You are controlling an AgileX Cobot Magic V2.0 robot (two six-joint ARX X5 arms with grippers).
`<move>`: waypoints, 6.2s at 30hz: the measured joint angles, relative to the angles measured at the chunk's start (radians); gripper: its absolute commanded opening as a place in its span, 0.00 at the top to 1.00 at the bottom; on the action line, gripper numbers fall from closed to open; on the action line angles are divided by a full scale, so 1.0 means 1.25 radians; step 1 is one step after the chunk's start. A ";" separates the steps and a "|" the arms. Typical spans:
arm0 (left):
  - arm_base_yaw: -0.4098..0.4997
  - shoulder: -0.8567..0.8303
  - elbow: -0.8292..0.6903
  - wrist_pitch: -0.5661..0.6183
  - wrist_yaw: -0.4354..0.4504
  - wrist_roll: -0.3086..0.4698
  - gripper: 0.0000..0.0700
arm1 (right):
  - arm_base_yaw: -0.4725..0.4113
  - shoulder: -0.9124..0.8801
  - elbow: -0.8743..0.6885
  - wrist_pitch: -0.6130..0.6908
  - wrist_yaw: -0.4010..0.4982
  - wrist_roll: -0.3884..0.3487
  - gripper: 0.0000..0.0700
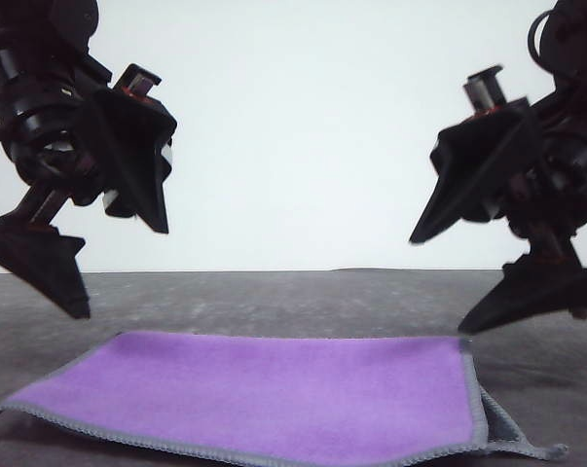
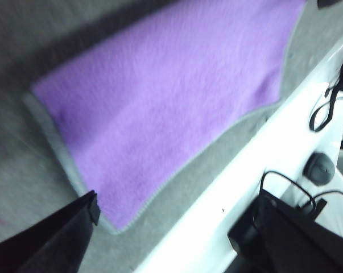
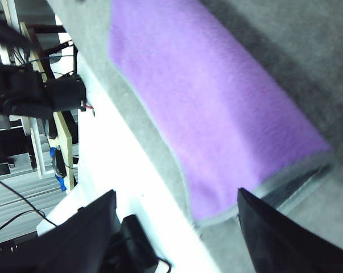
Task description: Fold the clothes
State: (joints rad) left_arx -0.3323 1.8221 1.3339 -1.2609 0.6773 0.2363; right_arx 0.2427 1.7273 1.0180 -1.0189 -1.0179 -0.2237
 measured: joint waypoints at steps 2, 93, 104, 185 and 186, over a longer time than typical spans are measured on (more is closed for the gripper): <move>0.012 -0.012 0.010 0.002 0.000 0.000 0.21 | -0.011 -0.027 0.000 -0.016 0.001 -0.014 0.39; 0.274 -0.251 -0.027 0.189 -0.043 -0.079 0.21 | 0.176 -0.252 -0.351 0.877 0.105 0.639 1.00; 0.274 -0.251 -0.027 0.189 -0.043 -0.079 0.21 | 0.303 -0.122 -0.274 0.980 0.109 0.701 1.00; 0.275 -0.251 -0.027 0.211 -0.045 -0.078 0.21 | -0.117 -0.321 -0.150 0.408 0.583 0.246 0.51; 0.275 -0.251 -0.027 0.211 -0.045 -0.078 0.22 | -0.117 -0.321 -0.150 0.408 0.584 0.244 0.52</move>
State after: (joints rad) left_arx 0.0113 1.5082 1.3003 -0.9974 0.6215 0.1383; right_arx 0.0971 1.3254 0.8303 -0.5087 -0.2879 0.0810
